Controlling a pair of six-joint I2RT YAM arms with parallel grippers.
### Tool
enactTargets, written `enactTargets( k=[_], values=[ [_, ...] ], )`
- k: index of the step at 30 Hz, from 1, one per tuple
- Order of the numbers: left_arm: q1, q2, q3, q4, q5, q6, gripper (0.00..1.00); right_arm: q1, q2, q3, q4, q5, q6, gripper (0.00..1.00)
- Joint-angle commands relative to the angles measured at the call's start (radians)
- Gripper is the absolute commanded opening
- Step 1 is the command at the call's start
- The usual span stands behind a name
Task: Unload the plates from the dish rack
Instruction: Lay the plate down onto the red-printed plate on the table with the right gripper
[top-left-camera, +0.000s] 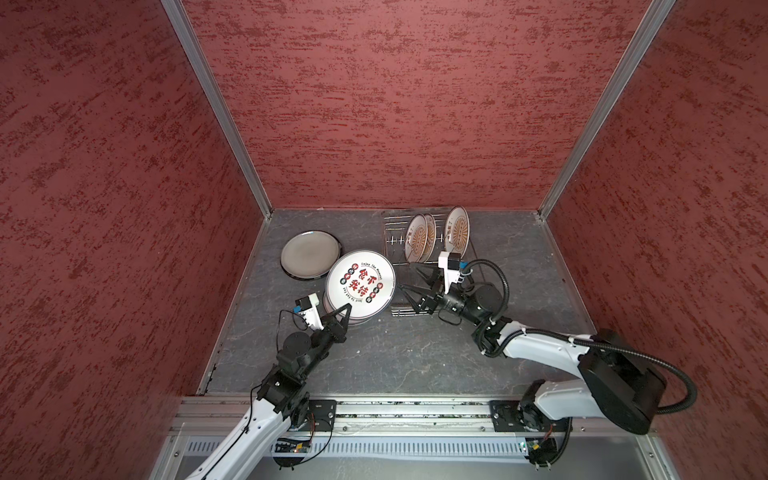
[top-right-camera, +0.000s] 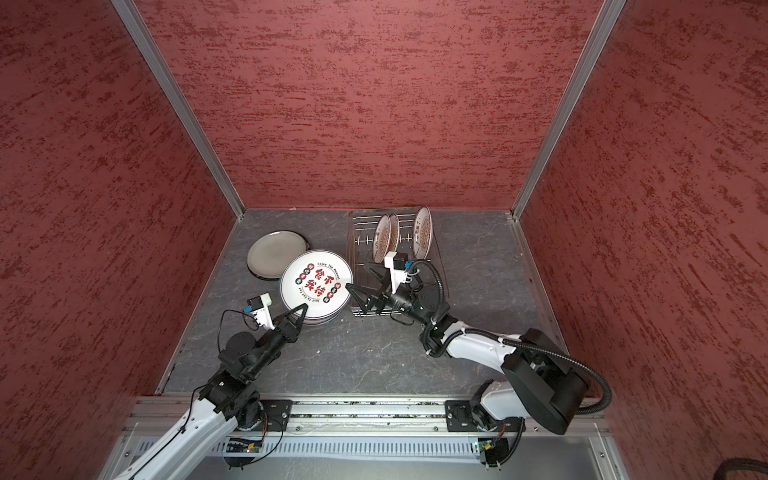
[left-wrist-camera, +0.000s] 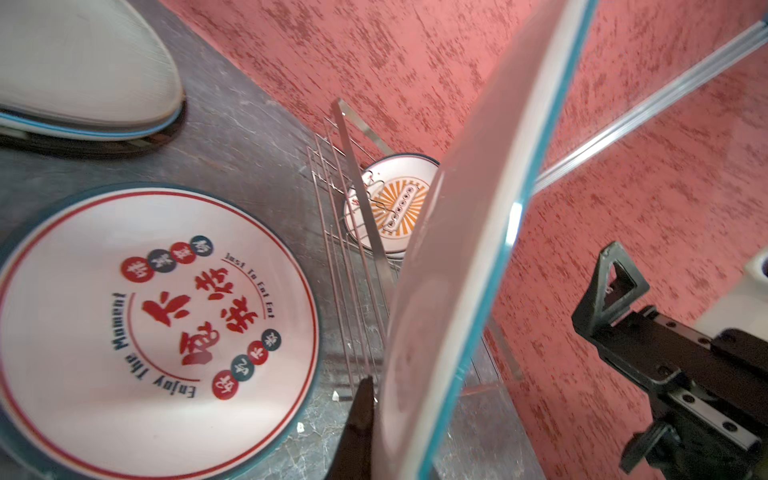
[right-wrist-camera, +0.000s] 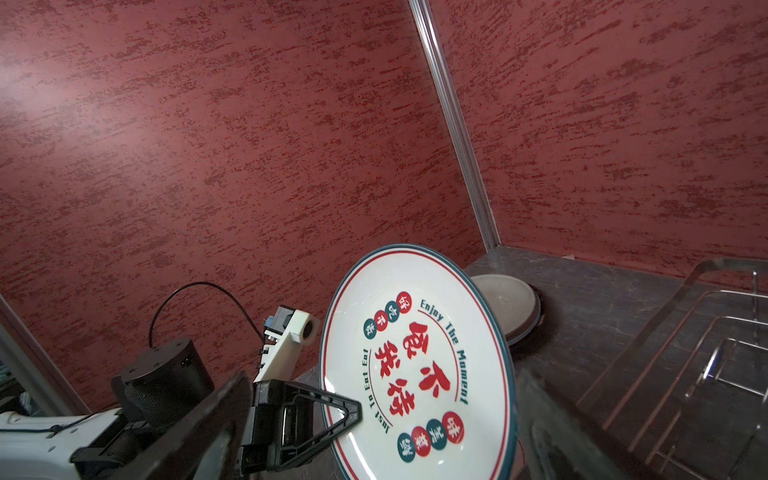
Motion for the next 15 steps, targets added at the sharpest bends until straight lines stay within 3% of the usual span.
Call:
enactTargets(
  k=[1, 8, 15],
  values=[
    [0.075, -0.015, -0.002, 0.031, 0.065, -0.093, 0.00, 0.018, 0.028, 0.045, -0.087, 0.085, -0.041, 0.99],
    [0.202, -0.013, -0.019, 0.003, 0.127, -0.183, 0.00, 0.056, 0.095, 0.146, -0.244, 0.096, -0.114, 0.99],
    [0.219, 0.054, 0.047, -0.116, 0.154, -0.224, 0.00, 0.133, 0.185, 0.300, -0.486, 0.231, -0.226, 0.99]
  ],
)
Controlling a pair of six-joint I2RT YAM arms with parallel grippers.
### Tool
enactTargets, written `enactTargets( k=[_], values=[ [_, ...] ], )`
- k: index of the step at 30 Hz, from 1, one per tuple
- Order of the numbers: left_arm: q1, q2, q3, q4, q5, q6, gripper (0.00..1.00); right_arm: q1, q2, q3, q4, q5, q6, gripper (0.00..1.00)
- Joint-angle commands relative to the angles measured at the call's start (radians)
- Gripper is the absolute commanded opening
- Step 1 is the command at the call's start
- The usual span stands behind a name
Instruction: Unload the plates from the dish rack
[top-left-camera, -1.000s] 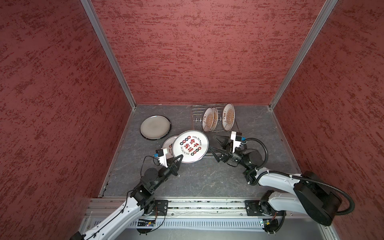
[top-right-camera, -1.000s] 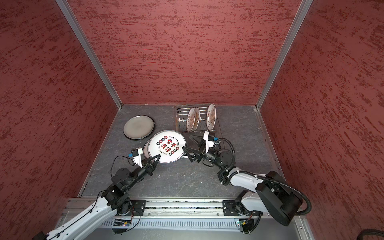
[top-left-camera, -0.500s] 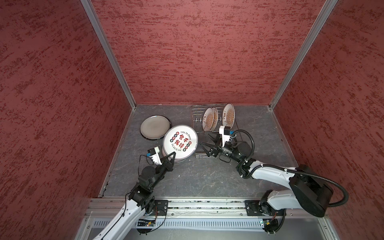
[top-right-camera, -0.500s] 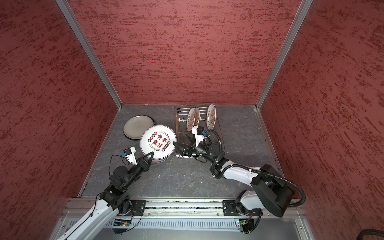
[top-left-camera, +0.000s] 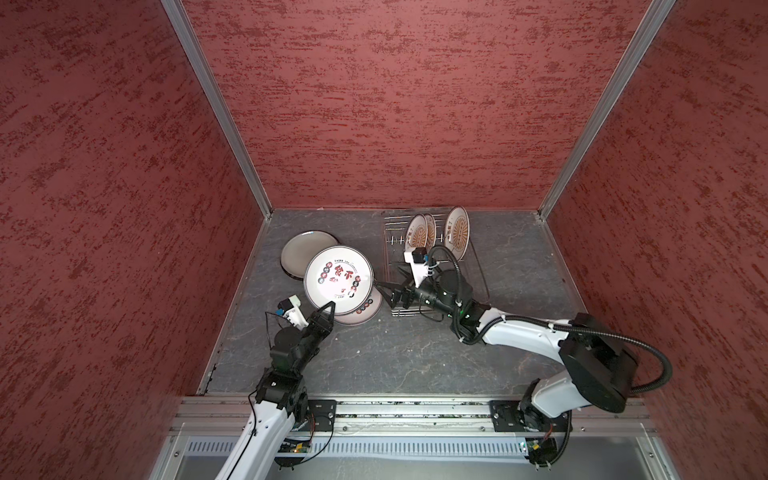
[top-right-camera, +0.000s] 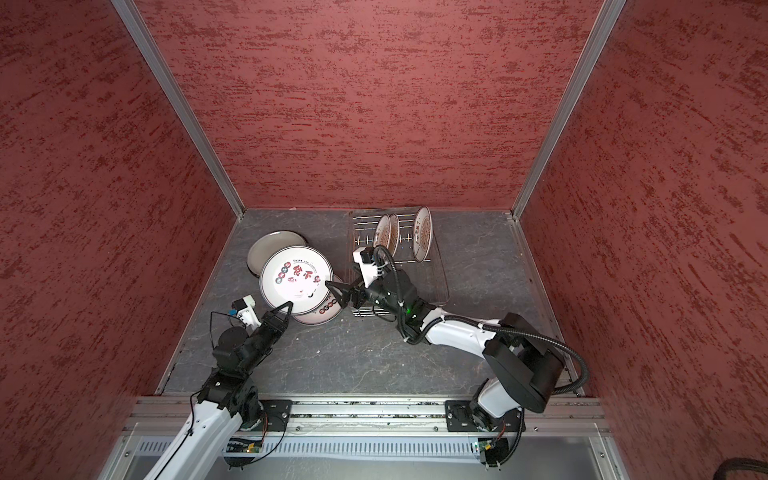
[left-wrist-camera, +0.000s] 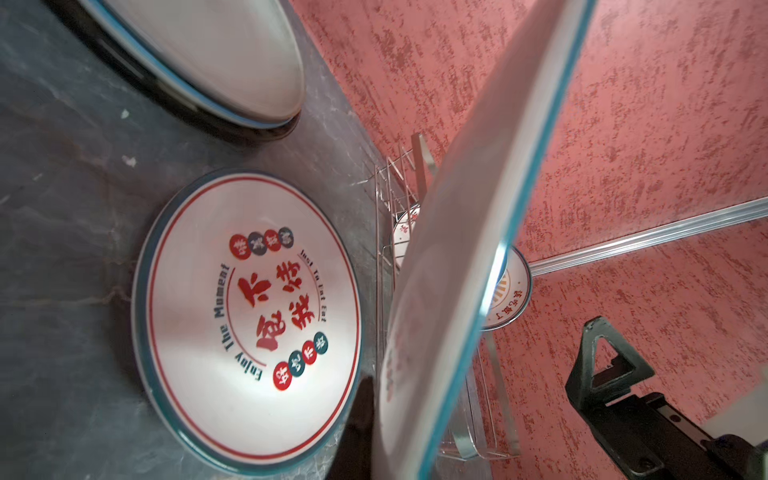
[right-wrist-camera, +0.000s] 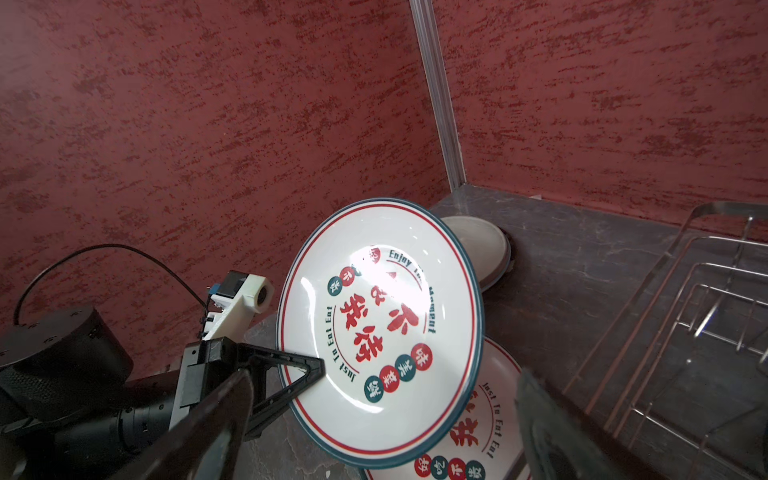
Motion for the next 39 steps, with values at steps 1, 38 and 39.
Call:
enactTargets(
  k=[1, 38, 39],
  values=[
    [0.005, 0.036, 0.054, -0.021, 0.045, -0.033, 0.00, 0.026, 0.031, 0.056, -0.132, 0.098, -0.079, 0.99],
    [0.019, 0.477, 0.156, 0.019, 0.045, -0.160, 0.06, 0.056, 0.087, 0.095, -0.175, 0.180, -0.120, 0.99],
    [0.019, 0.486, 0.160, 0.021, 0.048, -0.158, 0.06, 0.056, 0.087, 0.093, -0.174, 0.181, -0.122, 0.99]
  ],
)
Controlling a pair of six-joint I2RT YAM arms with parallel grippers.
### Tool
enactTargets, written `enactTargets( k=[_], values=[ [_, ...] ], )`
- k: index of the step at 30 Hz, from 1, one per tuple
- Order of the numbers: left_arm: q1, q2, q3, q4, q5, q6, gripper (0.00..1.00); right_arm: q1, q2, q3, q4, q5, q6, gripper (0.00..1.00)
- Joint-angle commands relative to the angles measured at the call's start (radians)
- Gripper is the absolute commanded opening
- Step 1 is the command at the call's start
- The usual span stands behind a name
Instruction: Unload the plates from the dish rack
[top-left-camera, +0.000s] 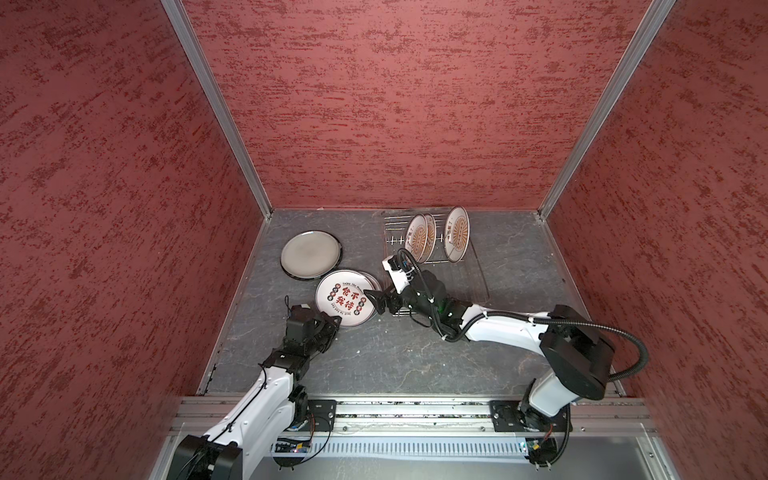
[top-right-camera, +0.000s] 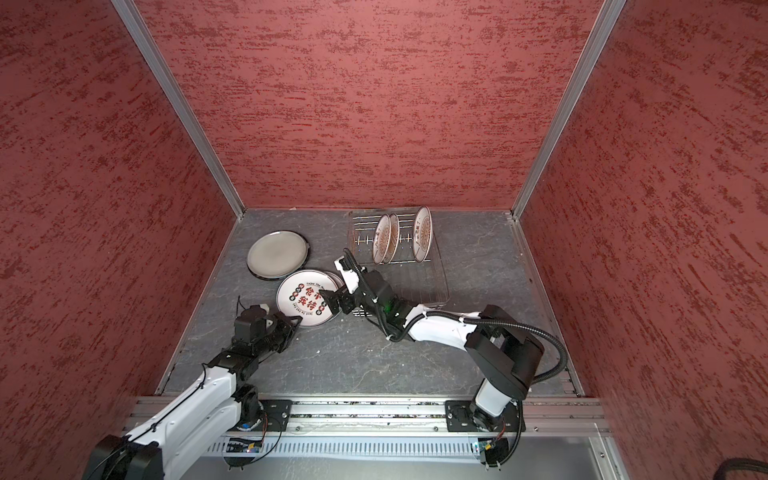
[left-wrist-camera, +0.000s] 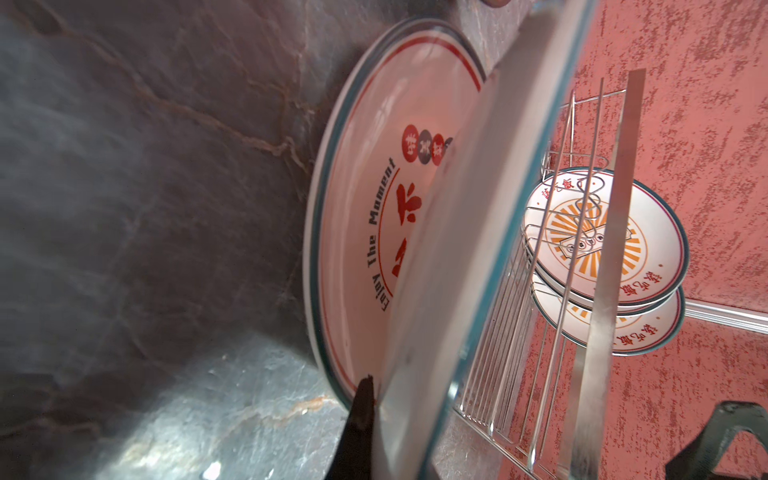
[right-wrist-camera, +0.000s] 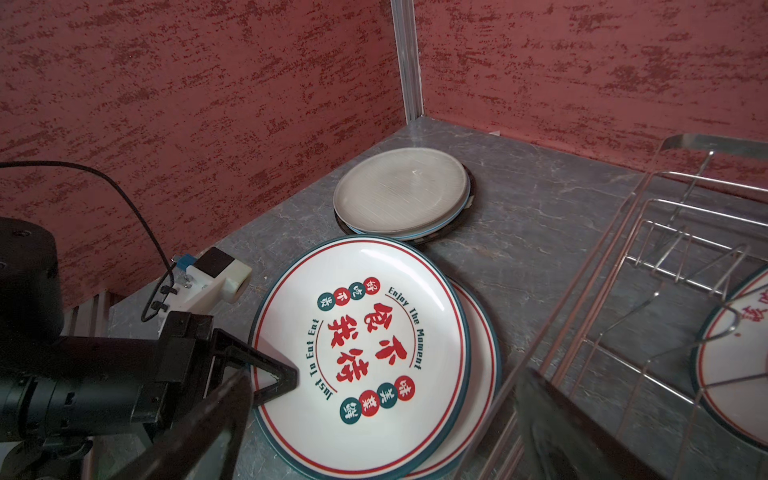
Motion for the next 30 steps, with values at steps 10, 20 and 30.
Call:
enactTargets(
  k=[10, 20, 30],
  values=[
    [0.006, 0.121, 0.054, 0.136, 0.011, -0.008, 0.16, 0.012, -0.011, 0.008, 0.020, 0.027, -0.027, 0.99],
    [0.000, 0.108, 0.052, 0.115, -0.030, -0.012, 0.42, 0.015, -0.010, 0.003, 0.029, 0.026, -0.034, 0.99],
    [-0.013, -0.029, 0.046, 0.011, -0.095, 0.004, 0.56, 0.019, -0.017, -0.010, 0.045, 0.030, -0.043, 0.99]
  ],
)
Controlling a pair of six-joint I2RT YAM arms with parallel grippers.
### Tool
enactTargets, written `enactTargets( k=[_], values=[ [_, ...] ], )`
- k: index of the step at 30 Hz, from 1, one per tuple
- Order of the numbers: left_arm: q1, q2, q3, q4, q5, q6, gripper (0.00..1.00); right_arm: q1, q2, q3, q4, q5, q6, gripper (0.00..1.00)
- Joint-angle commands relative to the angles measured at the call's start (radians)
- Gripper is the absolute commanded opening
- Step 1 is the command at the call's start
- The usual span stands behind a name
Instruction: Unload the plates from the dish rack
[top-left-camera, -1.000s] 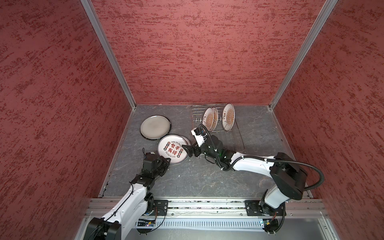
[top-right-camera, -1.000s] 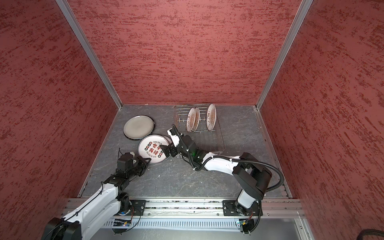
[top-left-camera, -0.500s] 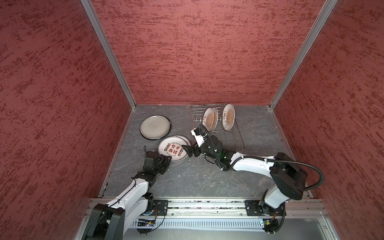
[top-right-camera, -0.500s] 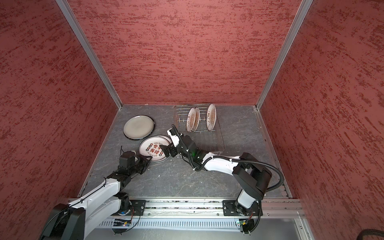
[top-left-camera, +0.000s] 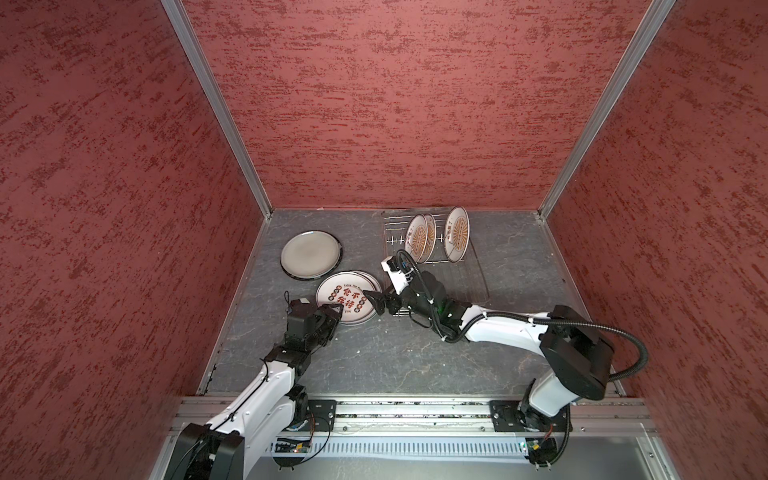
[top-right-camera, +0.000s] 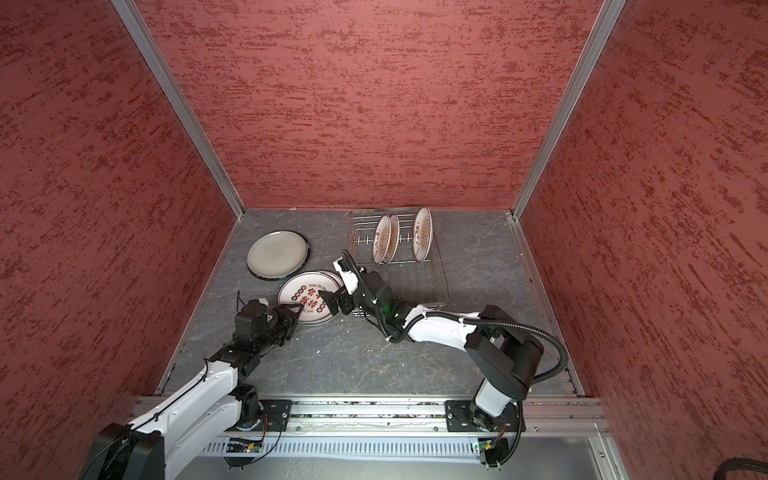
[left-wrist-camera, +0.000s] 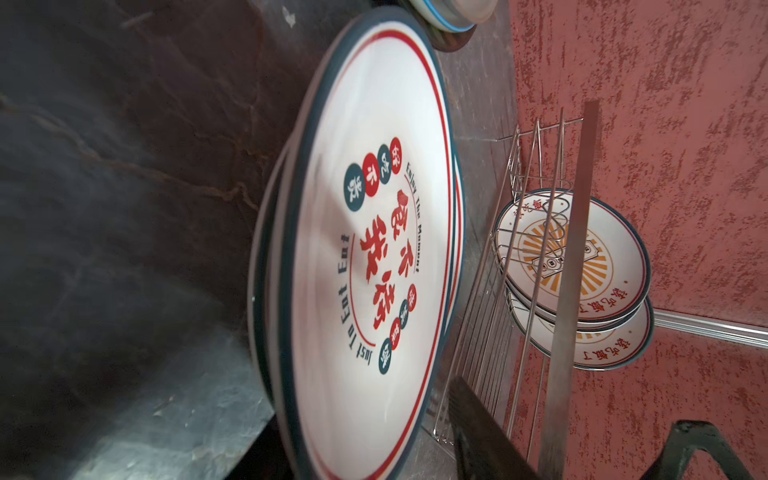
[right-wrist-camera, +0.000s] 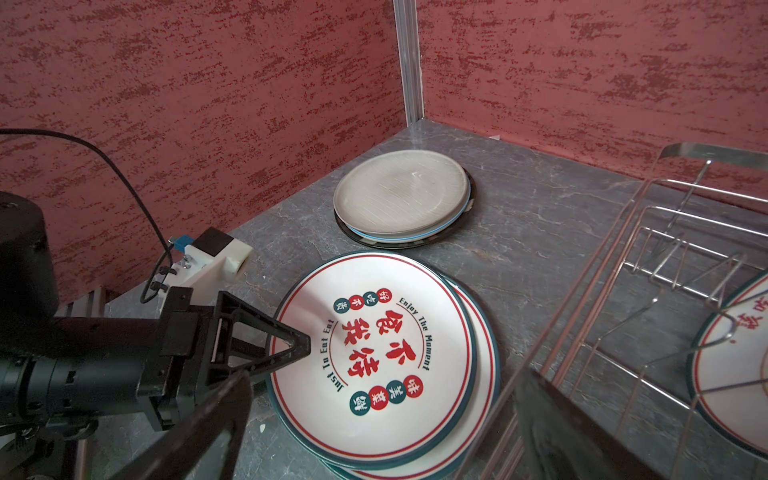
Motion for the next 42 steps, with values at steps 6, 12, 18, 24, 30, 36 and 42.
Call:
enactTargets(
  k=[6, 12, 18, 24, 30, 36, 42],
  values=[
    [-0.008, -0.042, 0.017, -0.038, -0.018, 0.025, 0.59, 0.012, -0.013, -0.007, 0.040, 0.028, -0.025, 0.99],
    [-0.042, 0.001, 0.049, -0.069, 0.022, 0.012, 0.62, 0.014, -0.020, -0.007, 0.035, 0.033, -0.030, 0.99],
    [-0.050, -0.019, 0.051, -0.092, 0.042, 0.010, 0.68, 0.017, -0.029, -0.015, 0.036, 0.035, -0.034, 0.99],
    [-0.043, -0.020, 0.061, -0.094, 0.091, 0.038, 0.85, 0.019, -0.029, -0.016, 0.038, 0.044, -0.036, 0.99],
    [-0.046, 0.019, 0.074, -0.084, 0.112, 0.044, 0.88, 0.019, -0.043, -0.031, 0.038, 0.066, -0.042, 0.99],
    [-0.050, -0.070, 0.064, -0.139, 0.062, 0.046, 0.98, 0.019, -0.066, -0.061, 0.083, 0.075, -0.028, 0.99],
    [-0.052, -0.202, 0.046, -0.202, 0.007, 0.048, 0.99, 0.019, -0.102, -0.107, 0.144, 0.147, 0.007, 0.99]
  ],
)
